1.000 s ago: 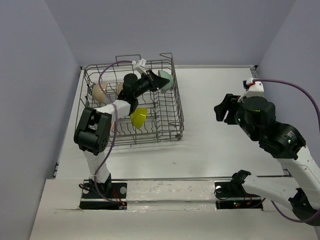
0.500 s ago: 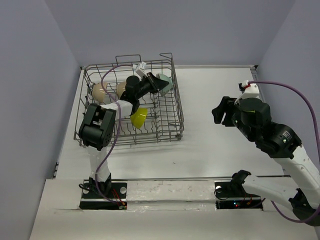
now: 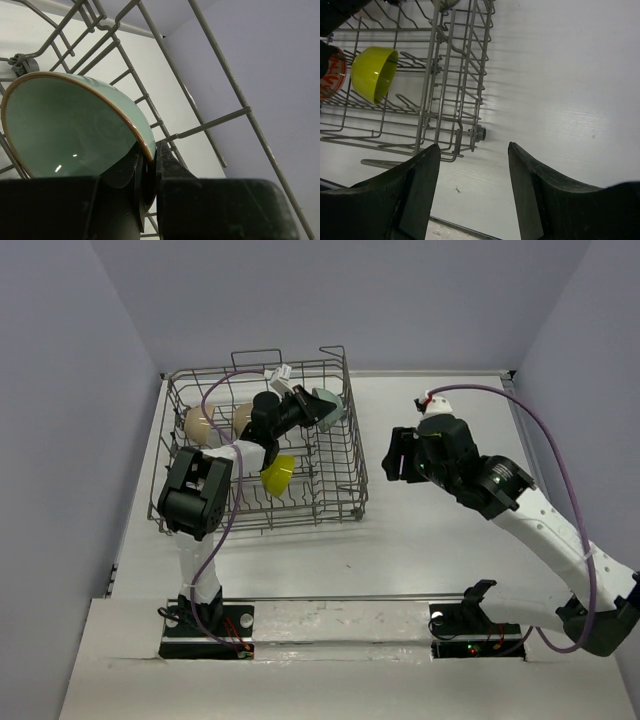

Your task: Load the bowls into the dish rack

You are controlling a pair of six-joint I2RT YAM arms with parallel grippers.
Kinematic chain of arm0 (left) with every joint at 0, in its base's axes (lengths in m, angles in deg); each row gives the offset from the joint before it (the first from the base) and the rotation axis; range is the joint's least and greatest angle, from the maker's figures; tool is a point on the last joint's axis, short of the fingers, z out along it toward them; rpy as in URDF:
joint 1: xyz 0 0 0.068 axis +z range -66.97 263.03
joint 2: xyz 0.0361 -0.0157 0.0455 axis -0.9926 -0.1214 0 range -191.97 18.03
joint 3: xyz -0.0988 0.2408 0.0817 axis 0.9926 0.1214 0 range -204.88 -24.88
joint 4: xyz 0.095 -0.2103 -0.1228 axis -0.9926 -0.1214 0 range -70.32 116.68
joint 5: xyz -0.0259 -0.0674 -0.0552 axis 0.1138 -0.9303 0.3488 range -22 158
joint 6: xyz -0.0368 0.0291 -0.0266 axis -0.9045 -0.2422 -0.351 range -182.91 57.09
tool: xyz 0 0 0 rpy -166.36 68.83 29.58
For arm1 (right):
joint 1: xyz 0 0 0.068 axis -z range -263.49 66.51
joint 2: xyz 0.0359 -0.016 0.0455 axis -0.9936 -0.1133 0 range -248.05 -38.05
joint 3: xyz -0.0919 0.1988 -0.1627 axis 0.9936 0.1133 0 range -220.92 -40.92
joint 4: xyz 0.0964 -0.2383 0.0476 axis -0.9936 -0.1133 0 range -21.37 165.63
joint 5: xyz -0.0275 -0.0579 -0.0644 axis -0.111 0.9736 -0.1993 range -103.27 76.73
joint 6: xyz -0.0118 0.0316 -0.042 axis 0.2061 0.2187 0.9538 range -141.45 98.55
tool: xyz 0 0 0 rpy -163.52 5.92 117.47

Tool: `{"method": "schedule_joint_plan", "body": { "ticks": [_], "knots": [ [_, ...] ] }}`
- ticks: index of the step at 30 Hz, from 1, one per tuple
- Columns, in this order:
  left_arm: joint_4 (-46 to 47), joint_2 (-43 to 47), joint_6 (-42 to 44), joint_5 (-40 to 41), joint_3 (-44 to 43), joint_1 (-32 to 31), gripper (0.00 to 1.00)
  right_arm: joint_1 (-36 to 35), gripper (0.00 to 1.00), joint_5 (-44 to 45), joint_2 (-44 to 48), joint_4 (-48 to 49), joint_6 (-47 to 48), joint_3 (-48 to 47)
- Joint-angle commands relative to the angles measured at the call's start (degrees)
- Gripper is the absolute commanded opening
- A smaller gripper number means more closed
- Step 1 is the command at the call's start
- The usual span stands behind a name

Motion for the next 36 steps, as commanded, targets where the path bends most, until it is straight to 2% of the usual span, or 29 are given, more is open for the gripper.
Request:
{"method": "schedule_joint_plan", "body": {
  "ticks": [1, 9, 18, 23, 28, 32, 33, 36],
  "knots": [
    [6.3, 1.0, 1.3, 0.7, -2.9, 0.3, 0.00, 0.3, 0.62, -3.9, -3.6, 5.9, 0.3, -4.8],
    [5.0, 0.9, 2.1, 0.8, -2.9, 0.3, 0.00, 0.3, 0.61, -4.7, -13.2, 7.6, 0.3, -9.4],
    [3.3, 1.2, 2.5, 0.9, -3.2, 0.3, 0.00, 0.3, 0.61, -5.0, -18.2, 9.0, 0.4, -8.7],
    [1.2, 1.6, 3.5, 1.5, -3.7, 0.5, 0.00, 0.3, 0.55, -4.9, -19.5, 9.6, 0.0, -8.4],
    [-2.2, 2.2, 4.8, 2.8, -3.6, 0.9, 0.00, 0.3, 0.53, -4.6, -19.9, 10.0, 0.0, -8.0],
    [-3.1, 2.6, 4.9, 3.8, -2.9, 1.4, 0.00, 0.3, 0.46, -4.5, -20.3, 10.1, -0.2, -8.0],
    [-4.0, 2.8, 4.9, 4.1, -2.9, 1.5, 0.00, 0.3, 0.40, -4.5, -20.4, 10.1, -0.3, -8.0],
    [-5.7, 3.2, 5.7, 5.0, -2.5, 1.9, 0.00, 0.3, 0.30, -4.4, -20.9, 10.1, -0.5, -7.7]
  ]
}}
